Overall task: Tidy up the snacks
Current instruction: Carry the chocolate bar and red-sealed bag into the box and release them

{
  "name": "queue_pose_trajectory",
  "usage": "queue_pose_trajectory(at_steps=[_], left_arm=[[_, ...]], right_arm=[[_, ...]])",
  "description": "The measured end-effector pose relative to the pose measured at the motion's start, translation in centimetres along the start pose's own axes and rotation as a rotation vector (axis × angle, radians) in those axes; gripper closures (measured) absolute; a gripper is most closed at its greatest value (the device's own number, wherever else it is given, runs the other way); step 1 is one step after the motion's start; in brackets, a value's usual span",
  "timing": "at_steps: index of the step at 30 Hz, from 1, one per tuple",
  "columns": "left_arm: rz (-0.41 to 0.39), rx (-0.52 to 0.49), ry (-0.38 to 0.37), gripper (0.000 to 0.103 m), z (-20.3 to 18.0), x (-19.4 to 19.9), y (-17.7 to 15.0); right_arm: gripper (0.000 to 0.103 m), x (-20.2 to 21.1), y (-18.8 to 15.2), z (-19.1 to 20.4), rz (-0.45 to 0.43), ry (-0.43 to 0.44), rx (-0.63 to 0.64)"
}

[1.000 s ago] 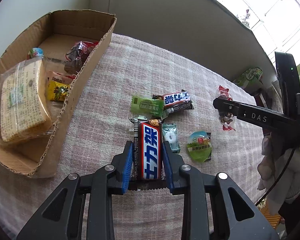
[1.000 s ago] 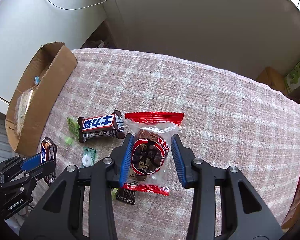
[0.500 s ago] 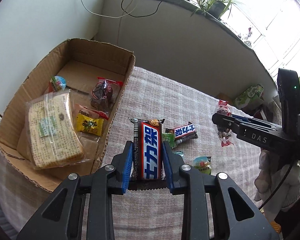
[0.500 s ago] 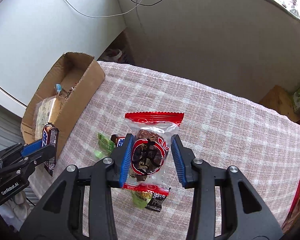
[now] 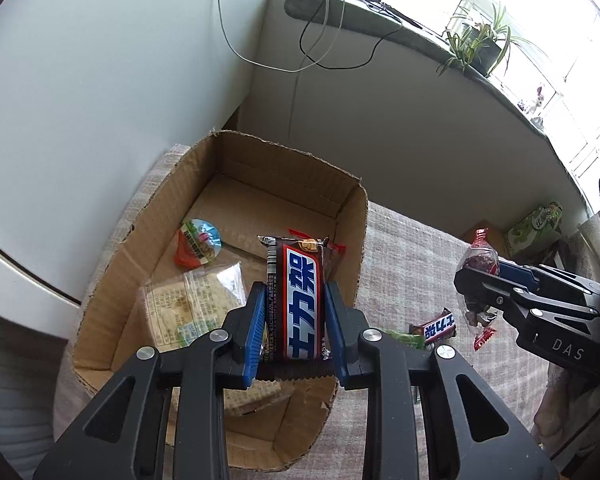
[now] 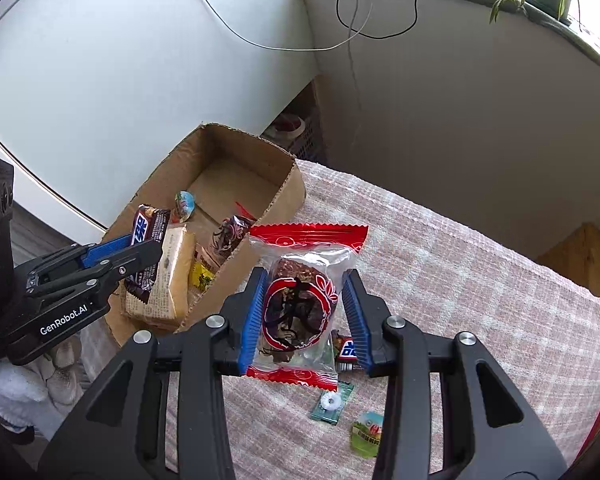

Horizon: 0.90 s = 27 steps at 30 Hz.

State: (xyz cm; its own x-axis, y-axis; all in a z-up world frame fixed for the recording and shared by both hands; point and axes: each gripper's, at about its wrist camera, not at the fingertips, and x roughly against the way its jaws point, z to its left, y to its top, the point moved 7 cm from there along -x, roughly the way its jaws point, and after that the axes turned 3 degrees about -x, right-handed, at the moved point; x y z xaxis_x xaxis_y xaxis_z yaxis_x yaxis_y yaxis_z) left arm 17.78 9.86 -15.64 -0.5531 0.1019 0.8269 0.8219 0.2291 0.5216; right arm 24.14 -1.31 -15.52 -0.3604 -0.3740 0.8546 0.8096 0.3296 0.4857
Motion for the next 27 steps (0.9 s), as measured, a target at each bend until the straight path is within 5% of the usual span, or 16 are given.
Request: queue_pose_trajectory(at_steps=[13,27], left_arm=[[0.023,0.018,0.046,0.076,3.2,-2.3,3.0],[0.035,0.029,0.058,0.076,3.9,-3.4,4.3]], right_arm=[[0.063,-4.0,2.7,5.6,0.036,0.058,0.059],[0.062,-6.6,3.1,6.8,0.071,0.067,0.073]])
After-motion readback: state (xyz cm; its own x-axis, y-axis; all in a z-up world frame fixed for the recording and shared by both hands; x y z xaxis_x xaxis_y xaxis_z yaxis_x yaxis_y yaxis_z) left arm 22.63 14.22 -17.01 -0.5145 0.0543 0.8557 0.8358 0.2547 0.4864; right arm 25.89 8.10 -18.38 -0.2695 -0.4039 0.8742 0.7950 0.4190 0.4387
